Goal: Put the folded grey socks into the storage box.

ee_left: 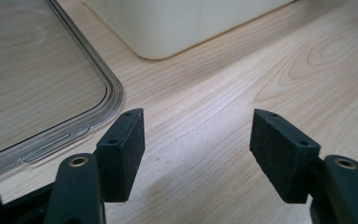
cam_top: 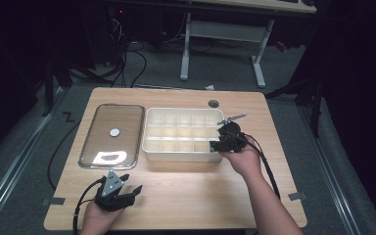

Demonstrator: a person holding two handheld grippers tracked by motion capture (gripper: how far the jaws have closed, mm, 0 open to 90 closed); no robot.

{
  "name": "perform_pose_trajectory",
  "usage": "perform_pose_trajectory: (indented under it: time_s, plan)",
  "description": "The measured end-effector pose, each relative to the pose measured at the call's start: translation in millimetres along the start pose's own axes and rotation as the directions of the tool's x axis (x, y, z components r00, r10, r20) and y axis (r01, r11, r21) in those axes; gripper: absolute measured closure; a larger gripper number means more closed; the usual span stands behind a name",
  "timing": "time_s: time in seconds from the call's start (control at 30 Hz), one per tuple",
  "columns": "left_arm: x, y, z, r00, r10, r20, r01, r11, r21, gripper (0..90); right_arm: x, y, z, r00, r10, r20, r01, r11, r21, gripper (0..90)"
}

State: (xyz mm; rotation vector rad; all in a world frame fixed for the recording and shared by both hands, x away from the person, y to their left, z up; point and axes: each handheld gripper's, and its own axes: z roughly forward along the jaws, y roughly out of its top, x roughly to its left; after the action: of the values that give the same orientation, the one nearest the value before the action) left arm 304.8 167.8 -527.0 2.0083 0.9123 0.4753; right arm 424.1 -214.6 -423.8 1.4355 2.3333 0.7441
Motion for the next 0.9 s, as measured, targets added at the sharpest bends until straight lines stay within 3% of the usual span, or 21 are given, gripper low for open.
perform_pose_trajectory:
  time_s: [0.2,0.3,0.4,0.5,0.57,0.77,0.9]
  plan:
    - [2.9,-1.5,-3.6,0.9998,-0.021,-0.001,0.021,0.9997,-0.011,35.5,5.9,-7.0,-6.1,0.9998,0.002,-0.017,-0.003,0.997,-0.071,51.4]
    - [1.6,-2.0,-5.0,0.9999,-0.015,-0.006,0.015,0.9998,-0.014,35.5,6.8,-15.1,-6.6,0.9984,0.038,-0.042,-0.041,0.994,-0.098,45.6]
    - [-0.4,-3.4,-6.1,1.0000,-0.004,-0.007,0.004,0.9999,-0.011,35.5,11.7,-23.5,-8.1,0.9995,0.024,-0.023,-0.026,0.993,-0.119,42.3]
    - [-2.5,-1.7,-7.3,1.0000,0.003,-0.007,-0.003,0.9998,-0.022,35.5,15.0,-33.0,-9.8,0.9983,0.037,-0.045,-0.043,0.989,-0.139,38.3]
    - [-4.0,-0.8,-7.2,1.0000,0.006,-0.006,-0.006,0.9996,-0.028,35.5,18.7,-39.7,-11.2,0.9991,0.016,-0.039,-0.022,0.988,-0.156,37.4]
    - [-8.9,-0.9,-6.8,0.9999,0.013,0.001,-0.012,0.9997,-0.023,35.5,26.1,-62.0,-15.7,0.9968,0.017,-0.078,-0.032,0.980,-0.197,35.3]
    - [-9.8,-0.2,-6.5,0.9999,0.010,0.002,-0.010,0.9996,-0.024,35.5,30.0,-76.9,-13.9,0.9976,0.008,-0.068,-0.023,0.975,-0.219,34.2]
